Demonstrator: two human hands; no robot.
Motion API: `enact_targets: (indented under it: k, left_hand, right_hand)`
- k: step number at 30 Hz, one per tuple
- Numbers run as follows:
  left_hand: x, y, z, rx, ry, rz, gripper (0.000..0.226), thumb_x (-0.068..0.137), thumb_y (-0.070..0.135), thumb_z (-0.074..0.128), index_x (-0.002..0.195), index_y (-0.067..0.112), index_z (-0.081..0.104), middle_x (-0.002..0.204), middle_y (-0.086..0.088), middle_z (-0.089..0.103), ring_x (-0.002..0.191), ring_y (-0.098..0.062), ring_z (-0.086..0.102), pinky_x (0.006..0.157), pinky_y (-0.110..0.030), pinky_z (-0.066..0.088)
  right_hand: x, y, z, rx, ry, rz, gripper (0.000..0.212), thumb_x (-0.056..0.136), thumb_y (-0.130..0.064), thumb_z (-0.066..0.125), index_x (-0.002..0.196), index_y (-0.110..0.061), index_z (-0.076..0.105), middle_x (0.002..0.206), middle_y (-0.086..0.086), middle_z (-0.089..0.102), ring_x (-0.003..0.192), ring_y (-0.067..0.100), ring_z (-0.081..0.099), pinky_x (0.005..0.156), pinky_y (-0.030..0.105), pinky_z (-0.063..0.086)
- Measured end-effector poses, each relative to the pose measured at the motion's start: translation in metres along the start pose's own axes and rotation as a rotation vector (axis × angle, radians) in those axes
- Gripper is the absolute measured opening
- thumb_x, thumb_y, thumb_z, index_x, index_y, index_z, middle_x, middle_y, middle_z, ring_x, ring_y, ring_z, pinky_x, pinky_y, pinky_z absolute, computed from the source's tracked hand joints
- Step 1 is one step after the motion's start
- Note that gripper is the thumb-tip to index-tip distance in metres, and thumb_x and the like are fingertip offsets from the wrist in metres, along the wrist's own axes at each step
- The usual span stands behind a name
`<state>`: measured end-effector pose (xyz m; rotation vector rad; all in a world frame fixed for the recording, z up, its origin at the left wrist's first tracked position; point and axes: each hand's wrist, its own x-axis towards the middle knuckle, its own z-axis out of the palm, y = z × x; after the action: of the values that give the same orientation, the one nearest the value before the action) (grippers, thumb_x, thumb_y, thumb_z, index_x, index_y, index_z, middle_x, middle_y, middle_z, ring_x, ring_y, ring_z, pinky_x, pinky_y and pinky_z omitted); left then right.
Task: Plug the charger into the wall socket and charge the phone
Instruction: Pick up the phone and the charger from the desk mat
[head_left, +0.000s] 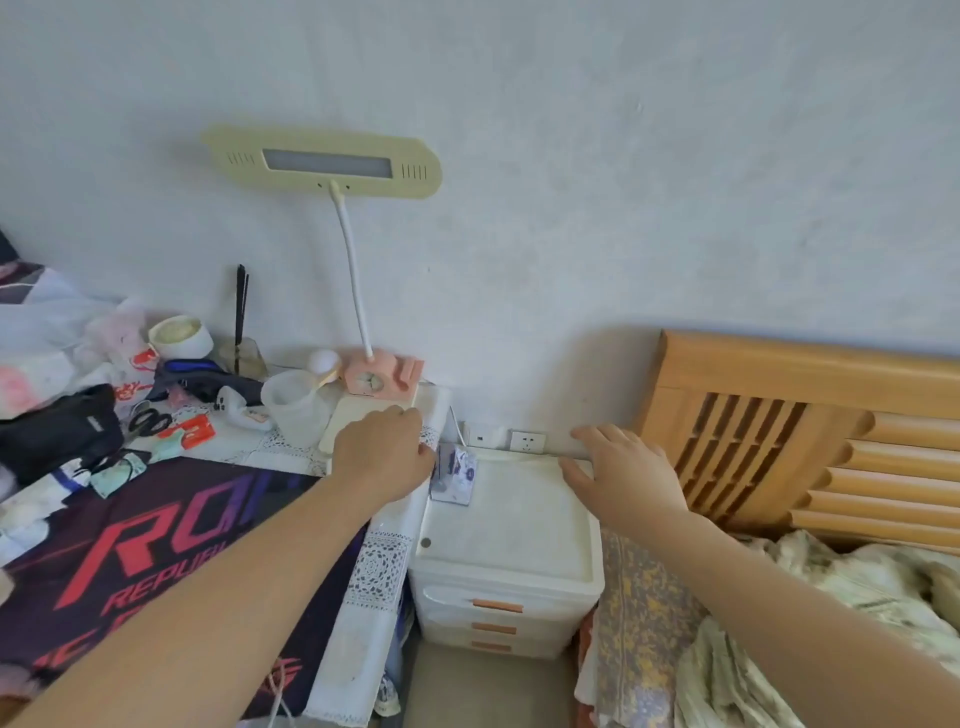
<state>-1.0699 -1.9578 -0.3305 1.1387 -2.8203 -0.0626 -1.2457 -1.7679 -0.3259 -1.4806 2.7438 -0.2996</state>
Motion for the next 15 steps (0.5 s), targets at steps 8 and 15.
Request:
enact_targets:
  k: [8,15]
  left_hand:
    - [0.03,-0.11,0.051,-0.145,-0.107,-0.211,0.036,0.089,0.033,0.049,0.118,0.014,0.056,0.116,-0.007,0.062,0.103,-0.028,0.059,0.08,-0.038,0.049]
    - [0.028,-0.184,0.087,-0.133,-0.187,-0.353,0.031,0.088,0.032,0.048,0.111,0.014,0.059,0.109,-0.006,0.064,0.099,-0.029,0.062,0.076,-0.037,0.05]
  right_hand:
    - [0.077,-0.048,0.069,-0.001,-0.138,-0.057,0.047,0.092,-0.048,0.036,0.132,-0.026,0.046,0.134,-0.002,0.054,0.119,0.022,0.051,0.095,0.04,0.04]
    - [0.118,-0.109,0.129,-0.035,-0.266,-0.186,0.043,0.092,-0.047,0.037,0.127,-0.025,0.049,0.13,-0.005,0.056,0.121,0.02,0.048,0.098,0.037,0.034]
